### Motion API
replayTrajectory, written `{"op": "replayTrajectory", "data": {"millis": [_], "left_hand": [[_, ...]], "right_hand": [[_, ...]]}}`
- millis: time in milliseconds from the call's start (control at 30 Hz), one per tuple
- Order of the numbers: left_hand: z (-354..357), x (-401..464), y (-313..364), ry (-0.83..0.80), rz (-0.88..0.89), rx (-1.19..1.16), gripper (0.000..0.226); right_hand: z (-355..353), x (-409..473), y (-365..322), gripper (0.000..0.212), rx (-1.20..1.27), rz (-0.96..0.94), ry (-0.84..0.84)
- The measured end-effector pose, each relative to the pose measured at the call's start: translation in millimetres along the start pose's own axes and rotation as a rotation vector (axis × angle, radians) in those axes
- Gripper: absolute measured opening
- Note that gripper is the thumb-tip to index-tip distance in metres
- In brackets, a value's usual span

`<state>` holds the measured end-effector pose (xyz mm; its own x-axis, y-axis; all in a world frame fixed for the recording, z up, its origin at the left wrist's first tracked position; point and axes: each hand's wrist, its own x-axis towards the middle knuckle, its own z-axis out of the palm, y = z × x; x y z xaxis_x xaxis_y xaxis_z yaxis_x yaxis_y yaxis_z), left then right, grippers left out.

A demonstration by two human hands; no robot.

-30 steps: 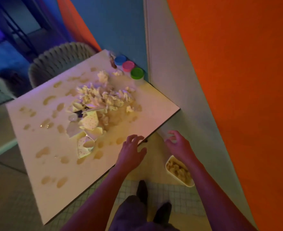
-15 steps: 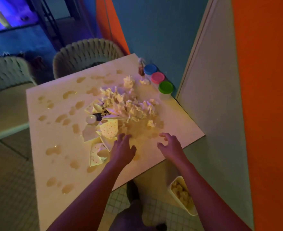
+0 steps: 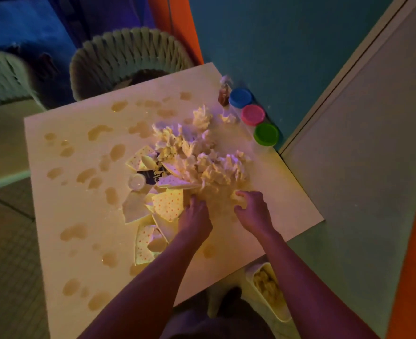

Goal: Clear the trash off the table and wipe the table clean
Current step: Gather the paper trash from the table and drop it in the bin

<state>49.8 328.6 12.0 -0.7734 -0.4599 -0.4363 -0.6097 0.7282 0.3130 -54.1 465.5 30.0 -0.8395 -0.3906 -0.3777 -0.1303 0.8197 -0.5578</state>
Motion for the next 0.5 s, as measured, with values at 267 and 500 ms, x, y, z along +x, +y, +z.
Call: {"op": "replayTrajectory", "data": {"millis": [267,500], "left_hand": [[2.8,8.2,0.5,0.081,0.077,0.004,0.025],[0.2,11.3,12.4,0.092,0.045,-0.086,0.035]], "right_hand": [[8.9,39.8,0.8,0.048,-0.207,0.016,-0.081],[2.1,63.4,9.8,0.044,-0.227,-0.074,-0.146]]}}
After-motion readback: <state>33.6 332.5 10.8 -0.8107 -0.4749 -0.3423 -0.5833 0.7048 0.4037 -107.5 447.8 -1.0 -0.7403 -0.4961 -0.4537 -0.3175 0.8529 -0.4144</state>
